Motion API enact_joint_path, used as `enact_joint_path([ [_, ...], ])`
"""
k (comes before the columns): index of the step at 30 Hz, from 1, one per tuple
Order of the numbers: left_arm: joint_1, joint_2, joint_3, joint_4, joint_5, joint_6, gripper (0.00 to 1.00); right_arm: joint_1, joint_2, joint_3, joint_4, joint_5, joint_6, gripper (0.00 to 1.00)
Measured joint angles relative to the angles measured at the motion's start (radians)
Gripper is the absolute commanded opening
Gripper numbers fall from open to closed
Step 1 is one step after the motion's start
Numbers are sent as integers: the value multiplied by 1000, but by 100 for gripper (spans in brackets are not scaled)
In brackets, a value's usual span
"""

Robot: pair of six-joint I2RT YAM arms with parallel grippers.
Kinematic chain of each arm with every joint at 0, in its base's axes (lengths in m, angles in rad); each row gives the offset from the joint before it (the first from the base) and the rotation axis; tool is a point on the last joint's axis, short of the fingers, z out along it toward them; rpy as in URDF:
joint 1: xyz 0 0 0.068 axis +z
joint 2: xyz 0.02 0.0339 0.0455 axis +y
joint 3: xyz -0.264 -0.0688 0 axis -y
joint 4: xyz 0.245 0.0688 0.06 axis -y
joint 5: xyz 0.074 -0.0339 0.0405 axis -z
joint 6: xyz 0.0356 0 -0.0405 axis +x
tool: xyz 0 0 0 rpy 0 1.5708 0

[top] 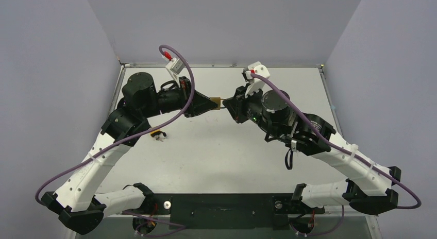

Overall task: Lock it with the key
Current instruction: Lock the lock.

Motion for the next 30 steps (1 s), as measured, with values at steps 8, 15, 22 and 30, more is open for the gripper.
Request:
enact_joint_path([
  [8, -56, 15, 28, -94, -127, 73, 0, 1, 43, 30, -66, 26, 0, 0],
  [15, -102, 11, 28, -101, -209, 99, 0, 1, 29, 26, -66, 36, 3, 0],
  [22, -118, 2, 28, -98, -244, 101, 0, 1, 16, 11, -31, 15, 4, 0],
  [30, -121, -13, 28, -96, -272, 99, 0, 7, 16, 11, 7, 5, 4, 0],
])
